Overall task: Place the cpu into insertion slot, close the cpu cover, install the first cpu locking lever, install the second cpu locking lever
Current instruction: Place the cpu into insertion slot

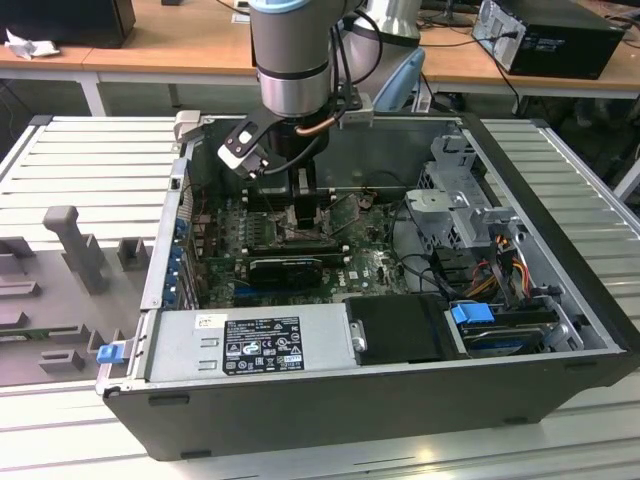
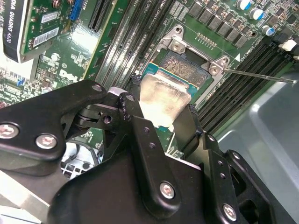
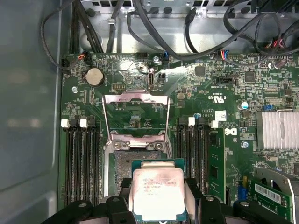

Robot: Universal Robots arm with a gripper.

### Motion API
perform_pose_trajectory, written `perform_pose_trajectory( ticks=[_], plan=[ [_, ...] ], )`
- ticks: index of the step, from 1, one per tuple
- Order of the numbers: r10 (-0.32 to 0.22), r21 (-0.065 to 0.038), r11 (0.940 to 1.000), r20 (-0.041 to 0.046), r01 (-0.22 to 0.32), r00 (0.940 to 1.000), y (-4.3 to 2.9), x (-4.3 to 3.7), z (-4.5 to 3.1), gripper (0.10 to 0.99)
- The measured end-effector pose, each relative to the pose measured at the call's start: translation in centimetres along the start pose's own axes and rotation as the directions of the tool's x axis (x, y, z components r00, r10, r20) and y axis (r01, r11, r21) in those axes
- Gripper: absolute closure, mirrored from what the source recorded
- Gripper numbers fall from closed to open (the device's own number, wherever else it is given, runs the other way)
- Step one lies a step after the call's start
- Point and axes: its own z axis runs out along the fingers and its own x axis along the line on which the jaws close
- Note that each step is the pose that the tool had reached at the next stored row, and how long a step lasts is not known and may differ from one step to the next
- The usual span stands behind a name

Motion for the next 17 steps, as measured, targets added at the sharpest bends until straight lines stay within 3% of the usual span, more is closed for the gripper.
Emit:
perform_pose_trajectory(
  ticks=[7,12,17],
  plan=[
    [0.0,0.0,1.0,-0.0002,0.0,1.0,-0.02,0.0,0.17,0.557],
    [0.005,0.007,1.0,0.0004,-0.005,1.0,-0.12,0.08,1.13,0.557],
    [0.005,0.01,0.9999,-0.0001,-0.005,1.0,-0.2,0.65,1.92,0.557]
  ],
)
